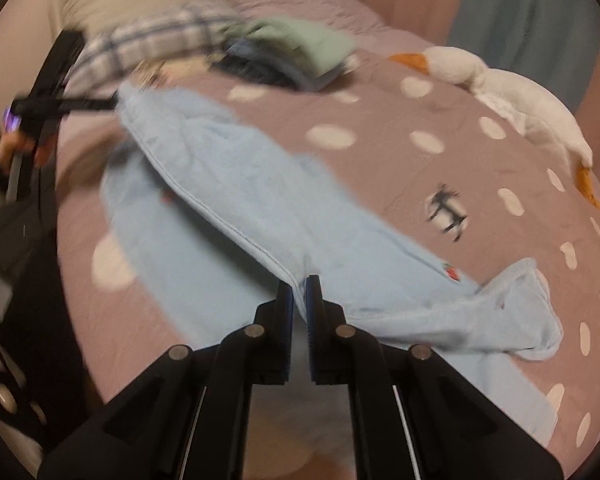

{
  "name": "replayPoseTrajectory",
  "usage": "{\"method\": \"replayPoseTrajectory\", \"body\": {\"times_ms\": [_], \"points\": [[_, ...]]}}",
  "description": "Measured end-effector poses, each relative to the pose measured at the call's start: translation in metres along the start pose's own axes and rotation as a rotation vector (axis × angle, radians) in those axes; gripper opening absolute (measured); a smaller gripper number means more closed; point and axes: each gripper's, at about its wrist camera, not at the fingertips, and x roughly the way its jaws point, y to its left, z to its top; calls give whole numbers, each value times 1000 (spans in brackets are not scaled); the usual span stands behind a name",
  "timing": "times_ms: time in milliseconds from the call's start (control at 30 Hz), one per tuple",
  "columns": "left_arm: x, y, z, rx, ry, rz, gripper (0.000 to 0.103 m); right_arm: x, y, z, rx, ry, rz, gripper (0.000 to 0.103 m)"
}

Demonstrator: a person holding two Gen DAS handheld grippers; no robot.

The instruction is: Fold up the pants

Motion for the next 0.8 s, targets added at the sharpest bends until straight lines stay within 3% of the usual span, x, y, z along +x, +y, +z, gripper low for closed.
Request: {"method": "replayPoseTrajectory", "body": {"times_ms": [133, 200, 333, 467, 600, 800], "points": [[10, 7, -22, -45, 55, 10, 32, 19, 20, -21, -49, 70, -16, 7], [12, 6, -27, -24, 64, 83, 36, 29, 24, -28, -55, 99, -35, 7], [-4, 14, -32, -92, 49, 92, 46, 26, 24, -28, -30, 83, -39, 9], [-30, 10, -29, -106, -3, 108, 47, 7, 15, -22, 37, 30, -27, 11], [-48, -1, -14, -112, -76, 28, 47, -9, 6, -11, 154, -49, 24, 18], [-7, -47, 5, 6, -19, -21, 47, 22, 2, 6, 297, -38, 40, 21]]}}
